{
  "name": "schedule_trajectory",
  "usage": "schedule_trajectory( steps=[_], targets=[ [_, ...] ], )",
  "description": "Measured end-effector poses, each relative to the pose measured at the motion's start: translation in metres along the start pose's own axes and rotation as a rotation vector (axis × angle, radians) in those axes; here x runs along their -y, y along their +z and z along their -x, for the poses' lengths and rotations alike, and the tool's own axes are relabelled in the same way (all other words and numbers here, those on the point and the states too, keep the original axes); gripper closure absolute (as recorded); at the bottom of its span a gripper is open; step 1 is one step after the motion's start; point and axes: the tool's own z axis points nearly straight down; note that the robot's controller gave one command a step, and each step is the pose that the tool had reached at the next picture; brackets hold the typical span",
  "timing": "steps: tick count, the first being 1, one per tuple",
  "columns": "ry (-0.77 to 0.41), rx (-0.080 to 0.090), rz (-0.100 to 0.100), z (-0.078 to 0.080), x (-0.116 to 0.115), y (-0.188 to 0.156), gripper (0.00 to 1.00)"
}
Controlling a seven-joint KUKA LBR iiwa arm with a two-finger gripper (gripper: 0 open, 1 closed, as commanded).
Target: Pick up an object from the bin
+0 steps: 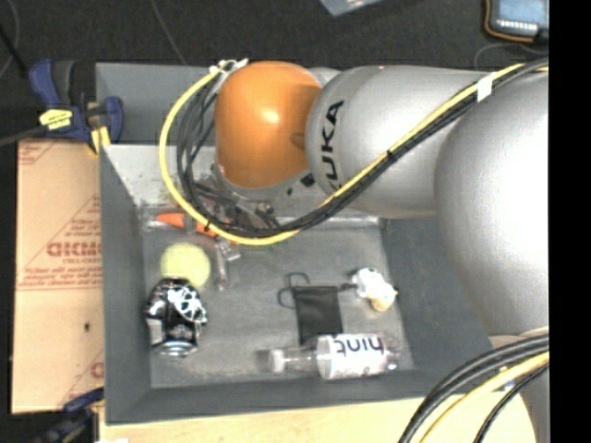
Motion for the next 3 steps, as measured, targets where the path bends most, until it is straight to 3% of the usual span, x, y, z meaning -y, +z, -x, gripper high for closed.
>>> schedule_trajectory(
  steps=[1,2,3],
  targets=[
    [-0.062,0.01,-0.001,0.017,0.016,0.022,0.0],
    [-0.219,0.011,-0.002,0.02,0.013,0.068,0.0],
    [-0.223,0.015,-0.001,0.028,0.017,0.098,1.0]
  ],
)
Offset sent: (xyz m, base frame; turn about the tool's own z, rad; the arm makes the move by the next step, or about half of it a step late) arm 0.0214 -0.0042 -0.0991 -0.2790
